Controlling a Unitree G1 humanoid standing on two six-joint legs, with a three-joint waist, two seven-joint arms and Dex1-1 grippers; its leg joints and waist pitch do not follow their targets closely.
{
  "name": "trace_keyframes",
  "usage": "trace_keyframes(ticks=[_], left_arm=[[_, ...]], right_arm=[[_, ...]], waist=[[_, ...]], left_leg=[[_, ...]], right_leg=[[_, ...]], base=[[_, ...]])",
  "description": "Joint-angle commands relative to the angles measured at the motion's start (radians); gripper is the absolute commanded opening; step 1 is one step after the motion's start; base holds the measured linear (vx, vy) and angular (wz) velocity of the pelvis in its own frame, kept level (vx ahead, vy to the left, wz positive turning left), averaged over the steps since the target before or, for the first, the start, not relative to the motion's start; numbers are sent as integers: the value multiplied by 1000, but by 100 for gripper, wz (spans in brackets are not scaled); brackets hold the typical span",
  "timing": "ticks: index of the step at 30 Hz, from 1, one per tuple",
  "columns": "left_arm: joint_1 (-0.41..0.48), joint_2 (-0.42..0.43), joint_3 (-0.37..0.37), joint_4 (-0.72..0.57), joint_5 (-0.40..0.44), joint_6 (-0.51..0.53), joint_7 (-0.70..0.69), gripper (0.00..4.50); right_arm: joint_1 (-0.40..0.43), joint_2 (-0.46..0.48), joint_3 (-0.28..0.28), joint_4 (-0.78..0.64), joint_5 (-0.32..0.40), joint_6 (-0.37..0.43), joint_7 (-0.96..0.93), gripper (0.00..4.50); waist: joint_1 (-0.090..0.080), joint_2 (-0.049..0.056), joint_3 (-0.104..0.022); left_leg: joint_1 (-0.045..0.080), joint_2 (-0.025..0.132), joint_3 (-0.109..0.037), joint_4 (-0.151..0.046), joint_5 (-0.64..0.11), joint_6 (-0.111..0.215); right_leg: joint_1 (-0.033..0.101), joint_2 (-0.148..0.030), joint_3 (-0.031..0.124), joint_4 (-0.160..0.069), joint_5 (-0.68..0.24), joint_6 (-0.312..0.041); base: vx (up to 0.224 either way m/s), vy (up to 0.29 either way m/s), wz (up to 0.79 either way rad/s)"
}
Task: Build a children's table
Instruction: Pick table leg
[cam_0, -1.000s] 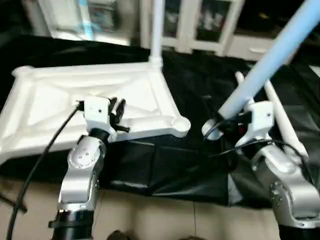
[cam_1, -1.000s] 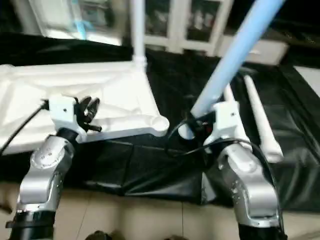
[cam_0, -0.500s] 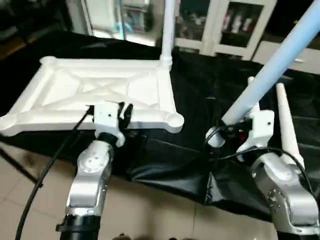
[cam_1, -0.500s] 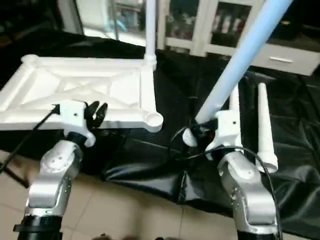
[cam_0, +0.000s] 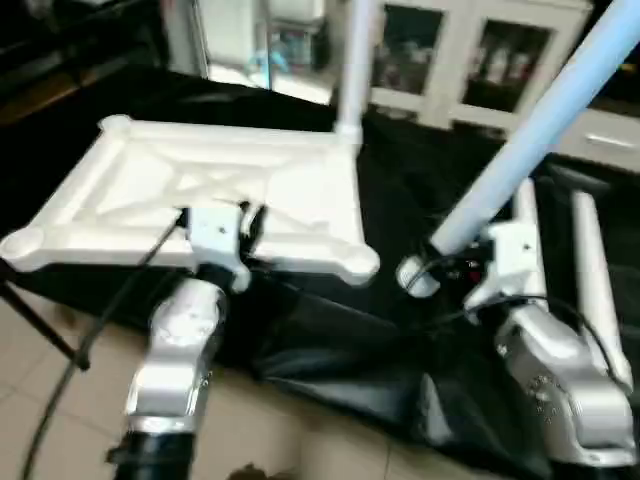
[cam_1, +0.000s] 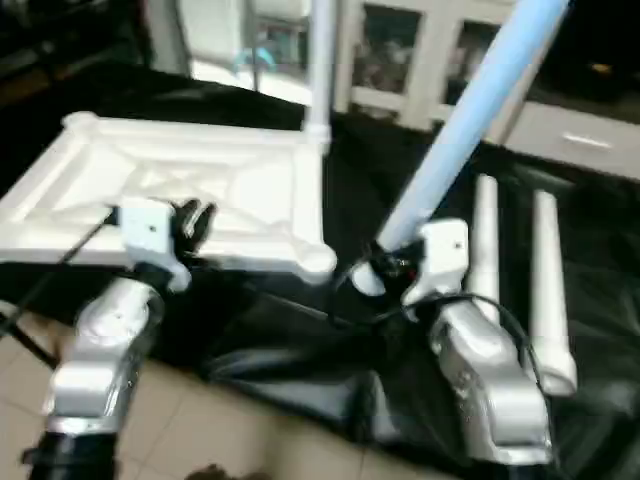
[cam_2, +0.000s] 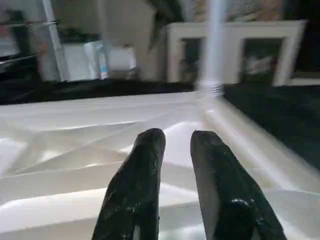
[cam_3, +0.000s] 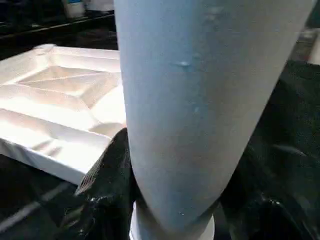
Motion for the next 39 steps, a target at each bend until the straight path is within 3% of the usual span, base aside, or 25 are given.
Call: trace_keyframes(ticks=[1,2,3,4,5,6,7,8,9,10,11,13,14,15,16,17,18,19,21,22,24,25,27,33,39], left_arm=[[0,-14,-28,-13,4,6,6,119],[0,-14,-26,-15,1,6,4,119],[0,-14,-26,-15,1,6,4,119],[1,-16,-24,-19,-19,-3,-13,119],[1,-16,-24,-19,-19,-3,-13,119],[2,-9,-33,-20,-25,10,-32,119],[2,-2,-40,-19,-26,19,-46,119],[6,9,-52,-17,-36,22,-76,119],[13,28,-64,-15,-68,13,-138,119],[14,30,-66,-15,-72,12,-145,137],[14,30,-66,-15,-72,12,-145,148],[20,44,-73,-11,-117,5,-215,153],[7,93,-107,21,-155,22,-347,153],[-4,116,-125,44,-163,30,-404,177],[-30,153,-154,92,-155,33,-482,177],[-76,191,-182,165,-142,21,-566,187],[-127,219,-200,240,-124,-7,-629,190],[-149,229,-206,271,-118,-20,-652,201],[-222,254,-217,375,-125,-53,-749,224],[-222,254,-217,375,-125,-53,-749,230],[-301,280,-240,496,-85,-101,-812,237],[-341,294,-254,553,-59,-117,-833,258],[-371,306,-267,593,-49,-128,-852,265],[-489,338,-342,816,24,-227,-946,310],[-551,332,-343,941,56,-291,-942,310]], right_arm=[[2,-21,-27,4,1,-10,6,184],[-1,-23,-28,7,2,-10,10,184],[-1,-23,-28,7,2,-10,10,184],[-3,-26,-29,11,4,-12,13,184],[-3,-26,-29,11,4,-12,13,184],[-5,-27,-32,14,5,-14,14,184],[-7,-27,-33,15,6,-14,15,184],[-8,-28,-35,17,6,-15,16,184],[-13,-30,-40,19,11,-15,19,184],[-13,-30,-40,19,12,-15,19,184],[-13,-30,-40,19,12,-15,19,184],[-18,-33,-47,22,18,-16,24,184],[-34,-39,-60,36,31,-14,36,184],[-44,-42,-65,44,36,-14,43,184],[-60,-44,-74,61,47,-15,50,184],[-83,-48,-81,84,58,-10,59,184],[-105,-50,-84,105,68,-8,71,184],[-114,-51,-85,115,71,-7,76,184],[-138,-55,-91,138,90,4,103,184],[-138,-55,-91,138,90,4,103,184],[-154,-74,-82,151,100,12,145,184],[-158,-88,-70,152,101,19,173,184],[-160,-100,-61,154,102,23,193,184],[-157,-145,-26,143,119,41,270,184],[-161,-149,-20,140,119,43,287,184]], waist=[[-46,13,-85],[-48,-6,-79],[-50,-13,-76],[-51,-51,-62],[-49,-102,-74],[-15,-89,-73],[-12,-83,-65],[-19,-75,-60],[-29,-46,-56],[-46,-31,-61],[-48,-28,-64],[-53,-33,-65],[-51,-36,-63],[-51,-35,-49],[-52,-30,-46],[-55,-33,-43],[-53,-26,-37],[-55,-25,-38],[-53,-22,-39],[-51,-24,-43],[-51,-28,-47],[-50,-16,-48],[-49,-27,-53],[-46,-25,-55],[-41,-26,-56]], left_leg=[[172,186,-139,-67,419,538],[144,152,-97,-69,501,551],[125,130,-74,-73,475,546],[68,34,10,-55,227,431],[8,-38,40,-14,119,363],[-67,-40,10,53,-2,236],[-62,-21,-2,32,71,98],[-62,-11,-4,3,130,49],[-34,16,2,-67,205,10],[-23,35,-2,-67,223,30],[-9,43,-1,-62,235,30],[-4,52,3,-65,227,49],[-3,53,6,-68,191,54],[0,54,12,-81,67,56],[8,62,16,-89,-46,32],[10,62,21,-92,-89,24],[22,61,27,-99,-188,2],[21,66,30,-103,-236,-31],[21,68,36,-106,-252,-57],[12,72,37,-109,-228,-63],[9,71,42,-107,-179,-54],[9,69,45,-105,-166,-52],[5,69,48,-102,-138,-41],[0,72,55,-97,-54,-4],[8,79,62,-97,-65,7]], right_leg=[[-140,-62,33,38,-2,110],[-155,-60,46,30,67,145],[-150,-63,54,8,107,132],[-93,-75,82,-114,228,59],[-16,-94,127,-152,213,60],[77,-220,199,-185,189,-45],[68,-203,166,-163,336,-112],[65,-179,140,-145,414,-124],[33,-126,94,-133,491,-124],[21,-94,89,-116,497,-122],[10,-90,88,-115,492,-137],[9,-95,89,-120,446,-204],[7,-96,89,-125,403,-209],[-3,-100,90,-139,249,-212],[-9,-103,90,-148,114,-206],[-13,-103,91,-154,59,-197],[-27,-101,93,-167,-65,-171],[-26,-106,94,-169,-117,-151],[-32,-108,96,-174,-129,-131],[-22,-114,96,-170,-101,-131],[-20,-114,95,-168,-50,-136],[-23,-113,97,-169,-27,-140],[-16,-114,97,-163,20,-149],[-11,-116,95,-154,135,-197],[-16,-119,95,-155,115,-227]], base=[[158,23,2],[108,-1,-8],[154,-29,-8],[95,-43,-3],[91,-74,0],[0,0,0],[79,-90,-6],[53,-70,-9],[53,-70,-9],[0,0,0],[0,0,0],[0,0,0],[0,0,0],[0,0,0],[-52,26,3],[-71,11,6],[-71,11,6],[-82,4,6],[-72,0,3],[0,0,0],[0,0,0],[0,0,0],[0,0,0],[0,0,0],[0,0,0]])
